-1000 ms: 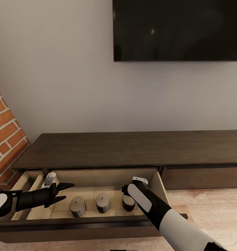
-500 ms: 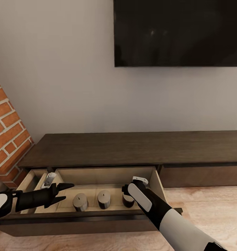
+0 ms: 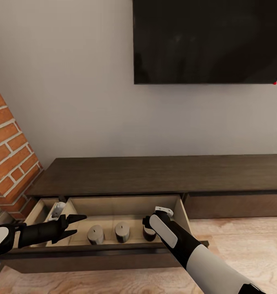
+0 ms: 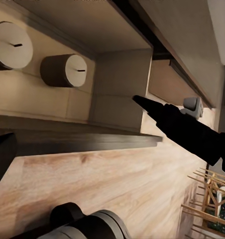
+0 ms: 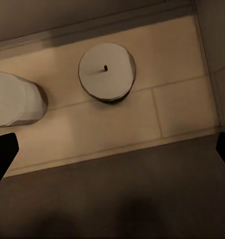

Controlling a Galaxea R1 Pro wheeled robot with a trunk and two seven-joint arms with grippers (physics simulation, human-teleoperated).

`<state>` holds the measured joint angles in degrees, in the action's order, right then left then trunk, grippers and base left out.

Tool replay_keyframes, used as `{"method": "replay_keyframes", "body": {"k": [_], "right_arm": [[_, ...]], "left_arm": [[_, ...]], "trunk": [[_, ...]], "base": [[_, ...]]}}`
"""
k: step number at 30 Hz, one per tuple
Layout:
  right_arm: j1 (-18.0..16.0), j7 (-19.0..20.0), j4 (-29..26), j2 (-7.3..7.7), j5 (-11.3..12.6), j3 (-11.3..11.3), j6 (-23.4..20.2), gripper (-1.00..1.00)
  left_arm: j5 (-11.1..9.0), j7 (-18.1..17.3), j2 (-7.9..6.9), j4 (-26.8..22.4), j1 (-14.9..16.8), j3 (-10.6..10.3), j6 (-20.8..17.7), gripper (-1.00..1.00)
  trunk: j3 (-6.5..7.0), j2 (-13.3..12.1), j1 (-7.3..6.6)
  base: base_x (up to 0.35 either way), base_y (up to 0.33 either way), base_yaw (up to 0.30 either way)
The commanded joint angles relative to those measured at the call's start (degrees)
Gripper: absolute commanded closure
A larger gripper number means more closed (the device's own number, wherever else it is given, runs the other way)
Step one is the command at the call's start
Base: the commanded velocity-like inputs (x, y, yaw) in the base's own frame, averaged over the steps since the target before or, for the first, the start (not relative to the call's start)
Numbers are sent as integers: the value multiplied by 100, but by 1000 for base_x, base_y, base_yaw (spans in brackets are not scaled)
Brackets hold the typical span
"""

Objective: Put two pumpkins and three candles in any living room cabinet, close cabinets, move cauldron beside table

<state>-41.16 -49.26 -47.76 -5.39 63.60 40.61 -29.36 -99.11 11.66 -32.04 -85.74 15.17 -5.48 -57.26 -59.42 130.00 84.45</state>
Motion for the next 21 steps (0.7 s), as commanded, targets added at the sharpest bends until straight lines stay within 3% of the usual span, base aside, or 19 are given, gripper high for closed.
{"method": "replay_keyframes", "body": {"k": [1, 21], "right_arm": [[-6, -39, -6, 2, 29, 12, -15, -100], [-6, 22, -5, 2, 36, 16, 0, -100]], "left_arm": [[-56, 55, -4, -4, 4, -5, -4, -100], [-57, 55, -4, -12, 4, -6, -4, -100]], "trunk": [[13, -39, -24], [372, -841, -463]], "base": [[-16, 0, 0], [-1, 0, 0]]}}
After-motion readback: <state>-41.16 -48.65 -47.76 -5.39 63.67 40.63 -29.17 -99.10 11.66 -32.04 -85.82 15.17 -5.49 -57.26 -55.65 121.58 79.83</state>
